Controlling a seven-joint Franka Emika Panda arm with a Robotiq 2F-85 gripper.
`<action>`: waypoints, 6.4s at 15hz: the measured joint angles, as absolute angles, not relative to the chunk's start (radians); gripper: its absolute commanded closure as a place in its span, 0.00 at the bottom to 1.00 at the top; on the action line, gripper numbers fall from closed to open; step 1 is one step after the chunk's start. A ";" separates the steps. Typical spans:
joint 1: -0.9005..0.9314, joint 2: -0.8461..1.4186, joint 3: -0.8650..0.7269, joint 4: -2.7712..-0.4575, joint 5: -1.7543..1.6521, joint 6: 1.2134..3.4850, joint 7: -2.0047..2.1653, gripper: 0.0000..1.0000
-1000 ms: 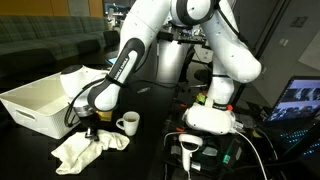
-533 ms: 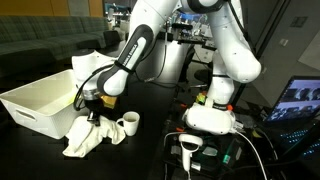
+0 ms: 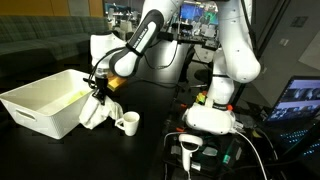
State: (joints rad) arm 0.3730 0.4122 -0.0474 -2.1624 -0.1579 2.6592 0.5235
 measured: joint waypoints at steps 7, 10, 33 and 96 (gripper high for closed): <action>0.253 0.345 -0.073 -2.288 -0.056 2.710 0.614 0.94; 0.190 0.345 -0.074 -2.338 0.029 2.735 0.614 0.94; 0.021 0.341 -0.176 -2.472 0.212 2.735 0.631 0.00; 0.023 0.126 -0.082 -2.299 -0.327 2.636 0.150 0.96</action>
